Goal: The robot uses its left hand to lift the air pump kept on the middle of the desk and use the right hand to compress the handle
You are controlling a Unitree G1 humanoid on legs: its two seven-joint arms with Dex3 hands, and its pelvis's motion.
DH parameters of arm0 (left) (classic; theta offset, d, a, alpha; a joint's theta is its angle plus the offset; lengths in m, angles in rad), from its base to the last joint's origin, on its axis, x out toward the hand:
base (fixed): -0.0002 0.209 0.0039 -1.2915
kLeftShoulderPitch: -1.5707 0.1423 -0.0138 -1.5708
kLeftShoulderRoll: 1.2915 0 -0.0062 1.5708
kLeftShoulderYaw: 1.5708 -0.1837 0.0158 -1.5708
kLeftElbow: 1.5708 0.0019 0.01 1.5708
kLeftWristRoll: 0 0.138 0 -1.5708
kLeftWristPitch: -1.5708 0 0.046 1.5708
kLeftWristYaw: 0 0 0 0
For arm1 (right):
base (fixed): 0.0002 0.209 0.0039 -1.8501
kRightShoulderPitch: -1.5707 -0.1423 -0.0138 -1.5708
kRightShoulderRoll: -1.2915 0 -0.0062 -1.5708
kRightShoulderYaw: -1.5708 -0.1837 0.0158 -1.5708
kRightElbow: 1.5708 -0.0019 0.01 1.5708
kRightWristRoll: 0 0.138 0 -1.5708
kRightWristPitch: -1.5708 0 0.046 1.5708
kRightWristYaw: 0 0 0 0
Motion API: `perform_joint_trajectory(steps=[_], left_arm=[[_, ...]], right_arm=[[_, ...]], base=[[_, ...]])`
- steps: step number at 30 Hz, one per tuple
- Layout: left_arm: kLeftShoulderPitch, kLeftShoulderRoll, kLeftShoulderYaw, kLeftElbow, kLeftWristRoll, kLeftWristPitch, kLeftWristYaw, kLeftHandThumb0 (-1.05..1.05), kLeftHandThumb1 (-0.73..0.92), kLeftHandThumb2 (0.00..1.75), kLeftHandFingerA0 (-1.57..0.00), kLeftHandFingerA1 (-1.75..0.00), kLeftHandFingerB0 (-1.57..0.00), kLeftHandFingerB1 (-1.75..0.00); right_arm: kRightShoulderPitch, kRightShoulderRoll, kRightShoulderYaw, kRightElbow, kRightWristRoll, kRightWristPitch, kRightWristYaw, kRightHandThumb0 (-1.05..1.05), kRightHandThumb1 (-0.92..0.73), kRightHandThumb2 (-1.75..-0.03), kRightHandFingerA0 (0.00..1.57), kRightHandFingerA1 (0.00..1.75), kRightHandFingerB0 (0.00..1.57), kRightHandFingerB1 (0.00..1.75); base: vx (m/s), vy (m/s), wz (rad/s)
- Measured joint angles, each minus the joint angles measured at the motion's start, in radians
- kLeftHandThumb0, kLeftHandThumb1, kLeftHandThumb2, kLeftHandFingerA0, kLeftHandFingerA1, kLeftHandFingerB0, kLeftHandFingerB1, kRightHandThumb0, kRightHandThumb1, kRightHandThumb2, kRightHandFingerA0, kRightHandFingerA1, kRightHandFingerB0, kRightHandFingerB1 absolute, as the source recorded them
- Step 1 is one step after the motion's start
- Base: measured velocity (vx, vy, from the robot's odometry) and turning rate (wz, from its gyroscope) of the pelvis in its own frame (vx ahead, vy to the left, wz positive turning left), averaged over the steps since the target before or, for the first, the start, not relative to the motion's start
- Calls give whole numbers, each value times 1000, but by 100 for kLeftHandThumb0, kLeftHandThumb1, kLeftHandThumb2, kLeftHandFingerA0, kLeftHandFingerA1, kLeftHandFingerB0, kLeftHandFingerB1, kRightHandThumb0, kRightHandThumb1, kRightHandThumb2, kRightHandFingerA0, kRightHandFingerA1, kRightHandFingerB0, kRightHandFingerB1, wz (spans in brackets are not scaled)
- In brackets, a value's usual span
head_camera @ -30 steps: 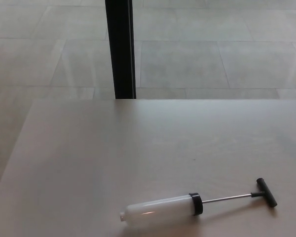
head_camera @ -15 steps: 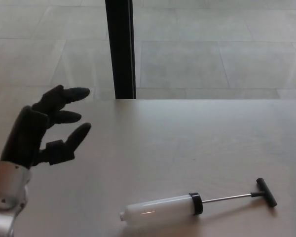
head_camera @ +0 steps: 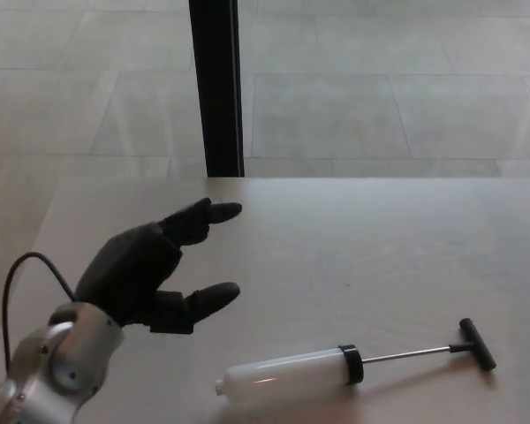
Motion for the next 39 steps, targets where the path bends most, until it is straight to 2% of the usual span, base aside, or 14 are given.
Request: perform_joint_trajectory(steps=[1,2,3,4,21,22,27,28,29,30,33,34,36,39], left_arm=[[1,-1,-15,-5,13,5,0,-89,83,65,-18,-48,-17,-31],[2,-2,-31,-11,26,11,-1,-40,36,103,-4,-54,0,-50],[3,-4,-47,-16,38,16,-1,-40,36,103,-4,-54,0,-50],[5,-8,-63,-21,52,22,-1,-95,69,114,-1,-52,-5,-38],[43,-92,-307,-94,294,166,-15,-103,74,118,0,-33,-6,-21],[45,-96,-317,-95,308,175,-15,-100,73,117,0,-34,-5,-23],[54,-114,-358,-100,376,219,-18,-104,75,117,0,-30,-7,-20],[58,-115,-366,-102,394,232,-21,-93,67,113,-1,-36,-10,-30],[60,-115,-370,-102,404,239,-22,-92,65,112,-1,-37,-9,-30],[63,-116,-375,-102,419,251,-24,-95,85,67,-1,-45,-9,-31],[73,-116,-386,-102,460,281,-27,-91,81,65,-9,-56,-13,-35],[76,-116,-390,-100,477,293,-27,-40,41,103,-7,-56,0,-50],[81,-118,-393,-95,498,309,-26,-74,74,62,-16,-56,-18,-37],[97,-127,-394,-85,546,352,-23,-68,72,64,-17,-55,-21,-39]], right_arm=[[-1,0,1,0,0,1,0,-66,-88,-67,35,47,32,32],[-2,0,2,0,0,3,0,-63,-71,-108,34,60,19,46],[-3,0,3,0,0,4,1,-63,-71,-108,34,60,19,46],[-3,0,5,0,0,5,1,-62,-71,-108,34,59,19,46],[-5,0,27,0,-1,30,1,-62,-72,-108,36,60,25,49],[-5,0,27,0,-1,31,1,-62,-88,-66,37,48,38,35],[-9,0,28,0,-2,37,1,-61,-72,-109,38,62,27,50],[-11,0,28,0,-2,39,1,-61,-88,-66,38,50,39,35],[-12,0,28,0,-3,39,0,-60,-88,-66,38,49,39,35],[-14,0,28,0,-3,41,0,-57,-71,-107,35,61,29,51],[-21,0,28,0,-4,45,0,-56,-71,-106,36,60,30,51],[-24,0,28,0,-4,46,0,-54,-70,-106,37,61,33,52],[-28,1,28,0,-5,48,-1,-53,-84,-66,40,52,44,36],[-34,3,28,0,-8,54,-5,-53,-84,-66,39,51,45,37]], base=[[0,0,0],[0,0,0],[0,0,0],[0,0,0],[0,0,0],[0,0,0],[0,0,0],[0,0,0],[0,0,0],[0,0,0],[0,0,0],[0,0,0],[0,0,0],[0,0,0]])
